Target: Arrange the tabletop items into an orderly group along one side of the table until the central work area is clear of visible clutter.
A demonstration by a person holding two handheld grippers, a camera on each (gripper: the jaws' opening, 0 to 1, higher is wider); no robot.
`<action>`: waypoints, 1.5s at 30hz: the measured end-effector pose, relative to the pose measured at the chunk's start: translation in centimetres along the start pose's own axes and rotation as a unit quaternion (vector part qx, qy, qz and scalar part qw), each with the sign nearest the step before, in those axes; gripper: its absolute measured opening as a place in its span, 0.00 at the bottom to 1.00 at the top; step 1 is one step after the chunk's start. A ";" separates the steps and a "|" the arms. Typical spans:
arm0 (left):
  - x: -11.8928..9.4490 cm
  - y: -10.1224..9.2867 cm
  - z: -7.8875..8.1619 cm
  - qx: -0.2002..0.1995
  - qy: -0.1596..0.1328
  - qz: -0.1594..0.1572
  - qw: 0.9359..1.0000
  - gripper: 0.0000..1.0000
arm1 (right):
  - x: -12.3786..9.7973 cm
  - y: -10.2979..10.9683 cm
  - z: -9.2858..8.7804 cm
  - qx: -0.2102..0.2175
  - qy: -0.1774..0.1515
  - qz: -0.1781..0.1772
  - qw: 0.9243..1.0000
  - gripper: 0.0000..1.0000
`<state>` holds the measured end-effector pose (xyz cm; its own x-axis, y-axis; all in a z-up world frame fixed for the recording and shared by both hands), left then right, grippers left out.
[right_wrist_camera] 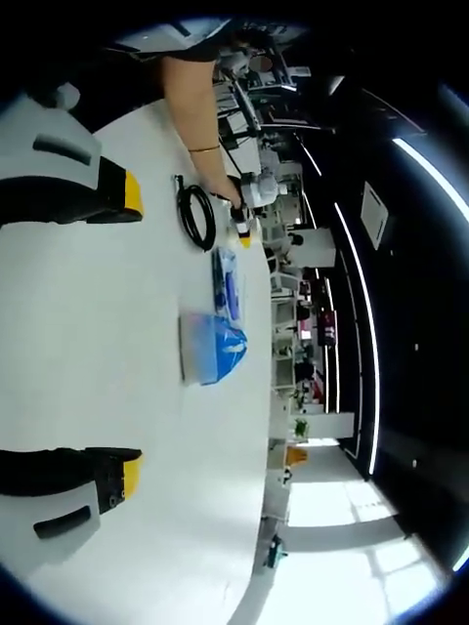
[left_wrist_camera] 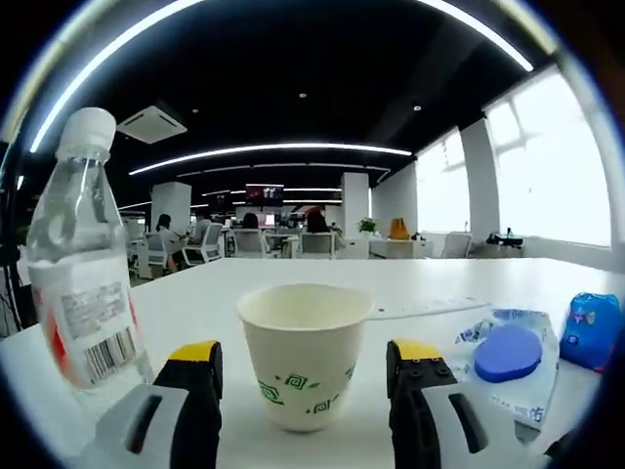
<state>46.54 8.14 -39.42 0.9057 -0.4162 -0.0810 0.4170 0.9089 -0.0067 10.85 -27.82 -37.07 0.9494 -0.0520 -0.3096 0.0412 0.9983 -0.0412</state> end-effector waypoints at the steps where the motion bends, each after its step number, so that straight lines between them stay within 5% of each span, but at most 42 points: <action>1: 0.0 0.0 0.0 0.002 0.001 0.001 1.000 0.66 | 0.0 -0.1 0.0 0.000 0.002 -0.001 1.000 0.92; 5: 0.3 0.1 0.5 0.016 -0.004 0.002 1.000 0.65 | 0.2 -0.3 -0.2 -0.006 0.010 -0.006 1.000 0.91; 13: 0.7 0.3 1.1 0.038 -0.002 0.012 0.999 0.46 | 0.4 -0.4 0.2 0.008 0.000 -0.006 1.000 0.89; 30: 0.5 -0.7 2.0 0.050 -0.017 0.002 0.999 0.45 | 0.4 -0.8 -0.2 0.012 0.008 -0.006 1.000 0.84; 45: -1.7 -1.6 2.2 0.059 -0.010 -0.001 0.998 0.45 | -0.2 -0.2 -0.2 0.016 0.004 0.006 1.000 0.82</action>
<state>44.48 7.29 -37.07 0.9058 -0.4192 -0.0613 0.4236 0.8991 0.1103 10.61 -28.04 -37.22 0.9476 -0.0391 -0.3171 0.0387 0.9992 -0.0076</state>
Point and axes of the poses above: the point that each gripper's makers call its tool centre point, and the gripper's own axes: x roughly forward along the fingers, y roughly to its left, z roughly out of its top, the point moved 5 cm from there along -x, roughly backward along the fingers, and after that the axes turned 13 degrees about -z, right-handed, at the moved point
